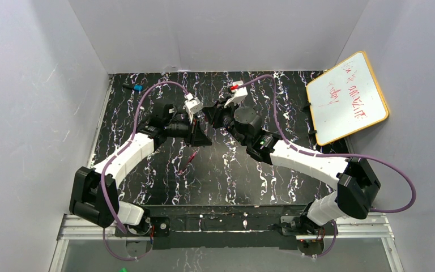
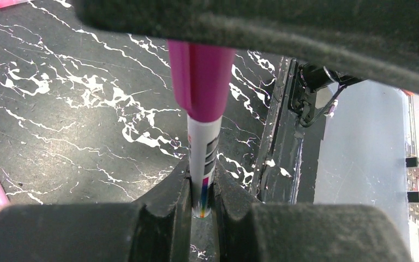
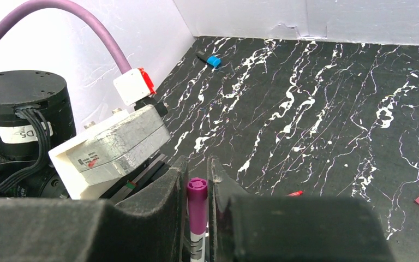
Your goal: Insert the pens into the pen caps
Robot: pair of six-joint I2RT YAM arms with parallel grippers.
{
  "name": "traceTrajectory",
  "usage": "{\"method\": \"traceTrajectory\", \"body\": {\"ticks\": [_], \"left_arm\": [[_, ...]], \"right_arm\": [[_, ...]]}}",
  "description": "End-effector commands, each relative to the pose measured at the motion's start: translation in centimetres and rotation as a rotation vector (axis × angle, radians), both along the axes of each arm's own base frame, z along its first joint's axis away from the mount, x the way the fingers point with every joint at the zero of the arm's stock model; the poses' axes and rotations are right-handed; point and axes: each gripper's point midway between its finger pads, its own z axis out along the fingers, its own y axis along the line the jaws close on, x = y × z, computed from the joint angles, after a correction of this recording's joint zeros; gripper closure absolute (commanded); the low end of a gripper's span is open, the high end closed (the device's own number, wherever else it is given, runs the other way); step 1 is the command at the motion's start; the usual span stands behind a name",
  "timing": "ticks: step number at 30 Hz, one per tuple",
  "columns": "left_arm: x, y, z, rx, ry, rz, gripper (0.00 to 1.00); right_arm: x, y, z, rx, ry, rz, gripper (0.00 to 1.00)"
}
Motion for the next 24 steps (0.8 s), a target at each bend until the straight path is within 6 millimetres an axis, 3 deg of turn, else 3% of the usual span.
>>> {"method": "traceTrajectory", "body": {"ticks": [1,14,24], "left_arm": [[4.1,-0.6,5.8,-0.059,-0.240,0.056,1.00],[4.8,0.0,6.6,-0.035,-0.297,0.063,1.00],[5.9,0.5,9.3,-0.087,-0.329,0.078,1.00]], "right_arm": [[-6.1,3.2,-6.5,-0.147,0.162,0.245,0.99],[-7.0,2.3,-8.3,-0.198,0.195,0.252,0.99],[-8.0,2.9,-9.7,-0.232,0.224,0.292,0.99]]}}
